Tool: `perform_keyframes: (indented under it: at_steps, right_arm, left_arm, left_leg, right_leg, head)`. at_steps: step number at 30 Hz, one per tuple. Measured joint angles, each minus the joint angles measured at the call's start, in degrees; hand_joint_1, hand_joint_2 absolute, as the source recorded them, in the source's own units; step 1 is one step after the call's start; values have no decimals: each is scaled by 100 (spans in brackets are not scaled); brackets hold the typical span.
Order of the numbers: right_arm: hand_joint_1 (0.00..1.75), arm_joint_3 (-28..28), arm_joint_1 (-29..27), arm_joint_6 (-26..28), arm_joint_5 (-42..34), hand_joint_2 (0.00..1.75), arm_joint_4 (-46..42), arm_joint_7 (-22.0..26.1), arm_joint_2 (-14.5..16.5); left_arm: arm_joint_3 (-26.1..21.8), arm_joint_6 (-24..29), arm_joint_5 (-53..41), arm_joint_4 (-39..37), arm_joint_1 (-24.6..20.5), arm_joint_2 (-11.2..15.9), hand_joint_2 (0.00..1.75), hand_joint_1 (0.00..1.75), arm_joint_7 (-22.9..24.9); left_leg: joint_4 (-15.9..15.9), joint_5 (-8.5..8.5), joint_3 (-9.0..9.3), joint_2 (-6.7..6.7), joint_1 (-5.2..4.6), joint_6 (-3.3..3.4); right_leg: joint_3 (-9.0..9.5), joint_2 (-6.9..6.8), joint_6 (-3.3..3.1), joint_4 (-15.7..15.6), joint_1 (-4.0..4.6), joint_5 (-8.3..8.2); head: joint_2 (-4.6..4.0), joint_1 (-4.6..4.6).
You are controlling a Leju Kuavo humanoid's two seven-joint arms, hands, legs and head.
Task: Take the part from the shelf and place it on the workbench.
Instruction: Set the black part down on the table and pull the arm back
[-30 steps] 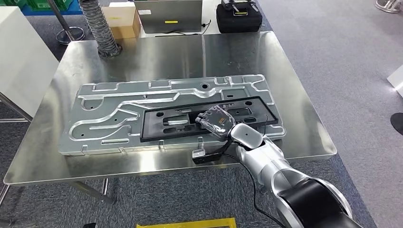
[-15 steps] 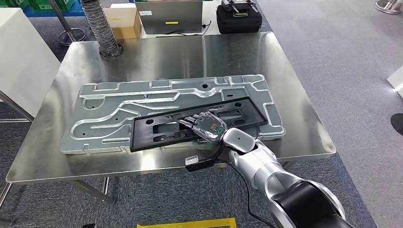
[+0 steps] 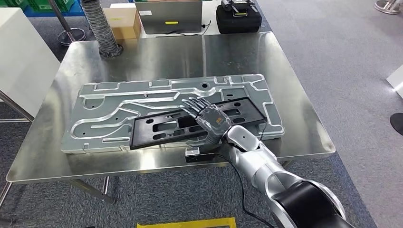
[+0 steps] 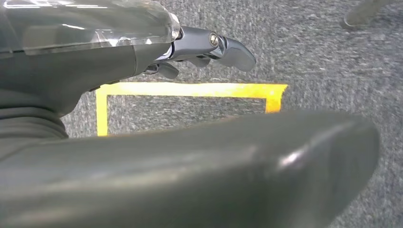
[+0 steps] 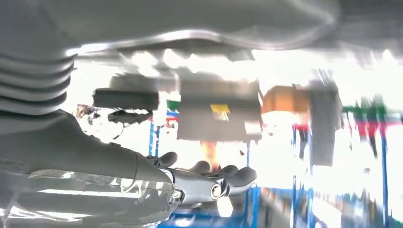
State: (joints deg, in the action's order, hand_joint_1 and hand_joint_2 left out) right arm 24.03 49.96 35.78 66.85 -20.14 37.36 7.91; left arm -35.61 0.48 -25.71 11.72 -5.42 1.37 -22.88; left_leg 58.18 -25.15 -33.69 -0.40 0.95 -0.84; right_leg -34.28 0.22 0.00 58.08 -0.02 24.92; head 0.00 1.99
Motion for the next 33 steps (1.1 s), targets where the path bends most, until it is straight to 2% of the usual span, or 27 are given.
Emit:
perform_keyframes:
  at_steps: [2, 3, 4, 6, 7, 8, 9, 11, 12, 13, 15, 17, 18, 19, 21, 22, 23, 24, 25, 27, 28, 29, 31, 33]
  right_arm:
    - [0, -43, -51, 65, -848, 0, -264, 176, -13]
    - [0, 8, -89, 60, -1501, 0, -492, 203, -45]
    - [0, 107, -151, 42, -2341, 0, -819, 218, -107]
    - [0, 359, -315, -17, -4115, 0, -1634, 239, -292]
    - [0, 459, -429, -71, -4824, 0, -2090, 242, -410]
    - [0, 519, -558, -131, -5337, 0, -2585, 246, -535]
    - [0, 538, -680, -200, -5696, 0, -3070, 251, -663]
    - [0, 444, -913, -290, -6094, 0, -4073, 260, -908]
    - [0, 340, -1022, -275, -6167, 0, -4517, 264, -1009]
    - [0, 184, -1142, -200, -6159, 0, -4932, 266, -1102]
    - [0, -263, -1437, 83, -5902, 0, -5604, 270, -1262]
    - [0, -848, -1785, 315, -5365, 0, -6046, 264, -1378]
    - [0, -1181, -1965, 363, -5062, 0, -6200, 261, -1413]
    - [0, -1491, -2130, 381, -4802, 0, -6316, 257, -1430]
    - [0, -2006, -2413, 390, -4502, 0, -6484, 254, -1448]
    - [0, -2190, -2539, 392, -4382, 0, -6539, 252, -1452]
    - [0, -2369, -2670, 395, -4217, 0, -6579, 251, -1457]
    - [0, -2570, -2823, 398, -4011, 0, -6616, 251, -1458]
    - [0, -2793, -3013, 402, -3806, 0, -6645, 251, -1458]
    - [0, -3318, -3473, 409, -3557, 0, -6689, 251, -1461]
    - [0, -3585, -3719, 411, -3511, 0, -6686, 249, -1465]
    - [0, -3844, -3951, 411, -3496, 0, -6663, 246, -1468]
    - [0, -4301, -4376, 411, -3486, 0, -6579, 242, -1462]
    - [0, -4667, -4722, 411, -3416, 0, -6489, 243, -1434]
  left_arm:
    - [-2, -8, -17, 0, 1, -5, 0, 0, 9]
    - [-2, -12, -25, 0, -3, -8, 0, 0, 12]
    - [-3, -15, -34, 0, -7, -13, 0, 0, 15]
    - [-7, -16, -55, 0, -7, -17, 0, 0, 23]
    - [-10, -19, -62, 0, -4, -21, 0, 0, 27]
    - [-17, -22, -66, 0, 0, -25, 0, 0, 30]
    - [-25, -26, -64, 0, 5, -31, 0, 0, 32]
    - [-44, -38, -39, 0, 17, -53, 0, 0, 28]
    - [-57, -46, -15, 0, 23, -64, 0, 0, 21]
    - [-79, -62, 24, 0, 31, -74, 0, 0, 1]
    - [-157, -109, 126, 0, 73, -87, 0, 0, -71]
    - [-258, -161, 225, 0, 151, -99, 0, 0, -167]
    - [-303, -177, 258, 0, 191, -108, 0, 0, -206]
    - [-344, -188, 279, 0, 224, -115, 0, 0, -233]
    - [-412, -199, 301, 0, 259, -124, 0, 0, -260]
    - [-441, -205, 313, 0, 267, -126, 0, 0, -267]
    - [-467, -213, 326, 0, 271, -129, 0, 0, -271]
    - [-491, -219, 339, 0, 273, -133, 0, 0, -274]
    - [-520, -223, 349, 0, 273, -138, 0, 0, -275]
    - [-584, -223, 358, 0, 274, -147, 0, 0, -257]
    - [-614, -221, 360, 0, 279, -154, 0, 0, -240]
    - [-642, -219, 357, 0, 288, -162, 0, 0, -218]
    - [-688, -224, 337, 0, 308, -182, 0, 0, -189]
    - [-721, -243, 304, 0, 312, -206, 0, 0, -191]
  left_leg:
    - [-24, 28, 0, 5, 10, 76]
    - [-41, 43, 0, 10, 15, 113]
    - [-53, 55, -1, 14, 21, 143]
    - [-53, 57, -12, 17, 12, 170]
    - [-51, 57, -14, 14, 7, 174]
    - [-50, 55, -13, 7, 3, 177]
    - [-48, 52, -8, 0, -4, 177]
    - [-46, 41, 7, -9, -18, 171]
    - [-39, 32, 10, -10, -35, 160]
    - [-35, 24, 10, -10, -45, 146]
    - [-44, 14, 16, -13, -54, 103]
    - [-28, -30, 32, -5, -51, 51]
    - [73, -117, 3, 1, -51, 29]
    - [290, -262, -80, 7, -49, 10]
    - [1033, -653, -403, 12, -34, -19]
    - [1384, -793, -561, 12, -29, -32]
    - [1574, -837, -643, 13, -26, -40]
    - [1532, -769, -611, 13, -24, -39]
    - [1247, -605, -459, 13, -22, -29]
    - [426, -264, -20, 6, -30, 14]
    - [132, -165, 132, 1, -38, 41]
    - [-17, -127, 204, -5, -48, 68]
    - [-56, -99, 195, -10, -66, 127]
    - [-107, -30, 175, 1, -60, 209]
  right_leg:
    - [-21, -1, 63, 45, -15, 46]
    - [-84, -3, 93, 189, -23, 150]
    - [-206, -5, 119, 459, -30, 314]
    - [-572, -7, 153, 1251, -35, 691]
    - [-721, -7, 159, 1564, -35, 790]
    - [-782, -7, 155, 1684, -35, 780]
    - [-728, -7, 139, 1561, -32, 657]
    - [-364, -10, 70, 773, -14, 254]
    - [-180, -19, 39, 379, 1, 105]
    - [-57, -26, 14, 111, 18, 24]
    - [10, -38, -13, -27, 47, 17]
    - [50, -47, -63, -78, 23, 3]
    - [75, -56, -91, -110, 5, -9]
    - [95, -64, -115, -139, -14, -19]
    - [102, -72, -138, -145, -15, -21]
    - [98, -70, -139, -139, -15, -23]
    - [96, -68, -139, -132, -15, -25]
    - [97, -65, -134, -123, -16, -27]
    - [103, -67, -122, -115, -16, -20]
    - [112, -87, -81, -93, -3, 0]
    - [109, -99, -51, -82, 6, 5]
    - [103, -109, -20, -75, 15, 2]
    - [96, -114, 48, -82, 11, -28]
    - [68, -93, 117, -19, -15, 61]
  head:
    - [0, -1]
    - [0, -1]
    - [0, -1]
    - [0, 0]
    - [0, 0]
    - [0, 0]
    - [0, 0]
    - [0, 0]
    - [0, 0]
    - [0, 0]
    - [0, 0]
    - [0, 0]
    - [0, 0]
    - [0, 0]
    - [0, 0]
    - [0, 0]
    - [0, 0]
    - [0, 0]
    - [0, 0]
    - [0, 0]
    - [0, -1]
    - [0, -1]
    - [0, -1]
    - [0, -1]
